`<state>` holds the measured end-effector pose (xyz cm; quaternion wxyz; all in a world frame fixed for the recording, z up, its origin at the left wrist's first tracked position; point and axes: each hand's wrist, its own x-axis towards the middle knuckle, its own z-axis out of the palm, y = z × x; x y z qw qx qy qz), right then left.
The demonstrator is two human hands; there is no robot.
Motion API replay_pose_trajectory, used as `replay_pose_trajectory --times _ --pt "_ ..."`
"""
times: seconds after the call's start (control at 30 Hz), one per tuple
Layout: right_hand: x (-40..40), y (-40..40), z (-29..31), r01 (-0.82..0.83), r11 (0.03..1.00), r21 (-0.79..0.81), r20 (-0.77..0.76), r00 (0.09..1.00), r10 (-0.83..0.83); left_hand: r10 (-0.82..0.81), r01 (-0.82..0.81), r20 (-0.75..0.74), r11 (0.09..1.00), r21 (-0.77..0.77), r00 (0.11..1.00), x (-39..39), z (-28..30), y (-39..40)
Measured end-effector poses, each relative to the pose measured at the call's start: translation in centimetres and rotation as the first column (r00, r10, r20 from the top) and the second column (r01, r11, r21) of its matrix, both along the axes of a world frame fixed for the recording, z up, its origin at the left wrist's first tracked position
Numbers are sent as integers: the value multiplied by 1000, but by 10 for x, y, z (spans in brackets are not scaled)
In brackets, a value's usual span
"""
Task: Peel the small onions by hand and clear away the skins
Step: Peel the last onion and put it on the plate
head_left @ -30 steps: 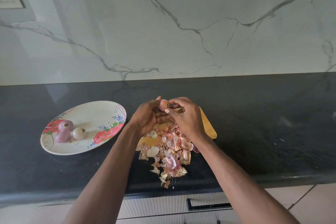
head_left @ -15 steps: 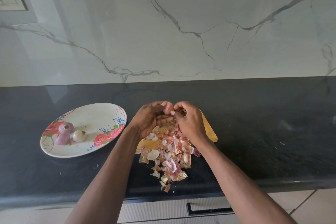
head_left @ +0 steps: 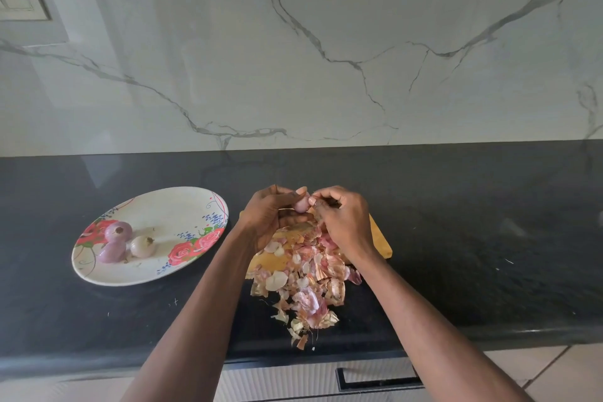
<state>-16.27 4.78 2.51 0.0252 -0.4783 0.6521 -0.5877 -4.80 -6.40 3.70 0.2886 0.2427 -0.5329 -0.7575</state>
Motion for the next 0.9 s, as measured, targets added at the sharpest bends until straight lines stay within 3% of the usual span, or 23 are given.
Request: replay_pose_trajectory --times 0.13,0.4,0.7,0.9 --pt "4 -1 -3 -55 997 57 60 997 51 -7 11 54 998 -64 998 -1 -2 0" --pt "5 -5 -12 71 995 74 9 997 -71 -64 84 97 972 -219 993 -3 -4 6" --pt "-7 -2 -6 172 980 101 126 975 -184 -82 84 -93 996 13 992 0 3 -3" --pt "-8 -3 -8 106 985 139 30 993 -111 -65 86 -163 989 124 984 2 4 -3"
